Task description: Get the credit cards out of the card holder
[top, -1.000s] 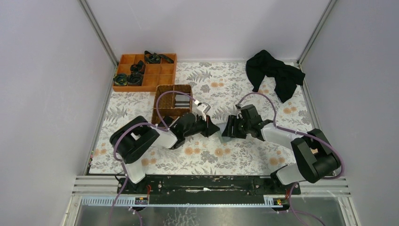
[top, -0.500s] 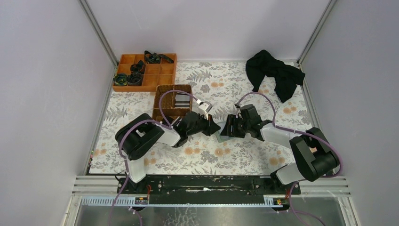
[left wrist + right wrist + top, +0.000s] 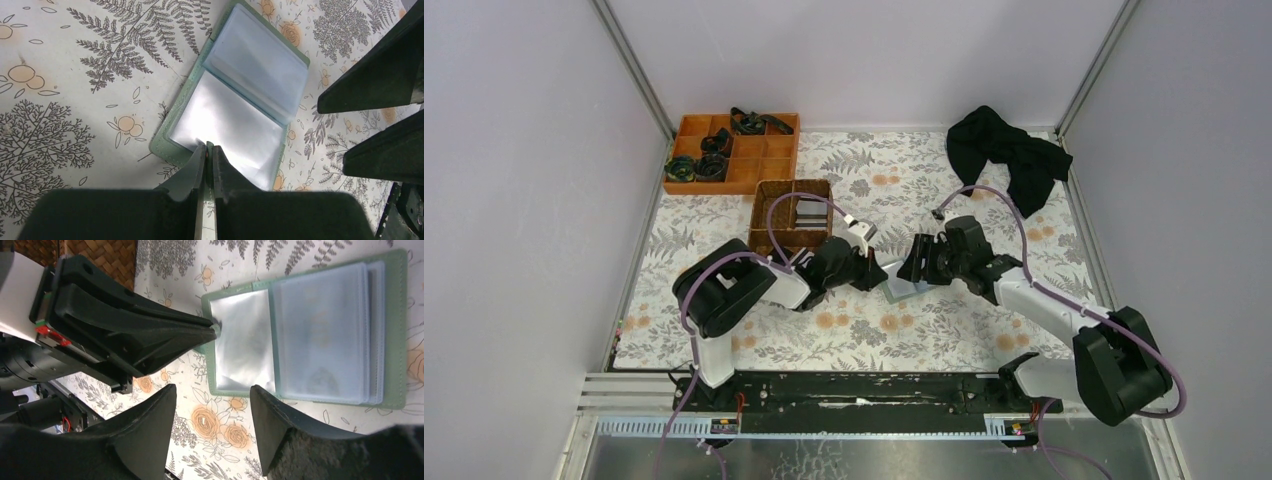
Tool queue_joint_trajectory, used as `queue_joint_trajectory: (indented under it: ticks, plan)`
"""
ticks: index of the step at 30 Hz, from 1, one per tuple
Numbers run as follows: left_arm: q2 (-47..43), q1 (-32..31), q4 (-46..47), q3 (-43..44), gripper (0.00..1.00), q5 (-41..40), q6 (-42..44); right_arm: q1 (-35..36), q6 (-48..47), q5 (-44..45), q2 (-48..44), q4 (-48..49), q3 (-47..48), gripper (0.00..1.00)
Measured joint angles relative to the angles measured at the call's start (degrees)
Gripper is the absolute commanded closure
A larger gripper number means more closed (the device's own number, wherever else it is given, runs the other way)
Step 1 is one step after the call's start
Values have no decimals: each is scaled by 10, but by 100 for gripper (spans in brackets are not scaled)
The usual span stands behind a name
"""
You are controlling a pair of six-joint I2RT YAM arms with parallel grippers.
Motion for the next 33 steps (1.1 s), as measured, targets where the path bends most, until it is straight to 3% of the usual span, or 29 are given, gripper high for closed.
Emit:
queue_joint_trajectory:
  ticks: [10,17,26,33]
  plan:
    - [27,0,-5,32,100,0,2,-29,-21,1,120,7,21,36]
    - [38,2,-2,41,100,5,5,-33,-26,-17,141,26,29,37]
    - [61,8,6,66,100,6,5,-41,5,-115,187,114,26,39]
    - [63,7,7,68,100,6,5,-40,6,-128,179,93,26,40]
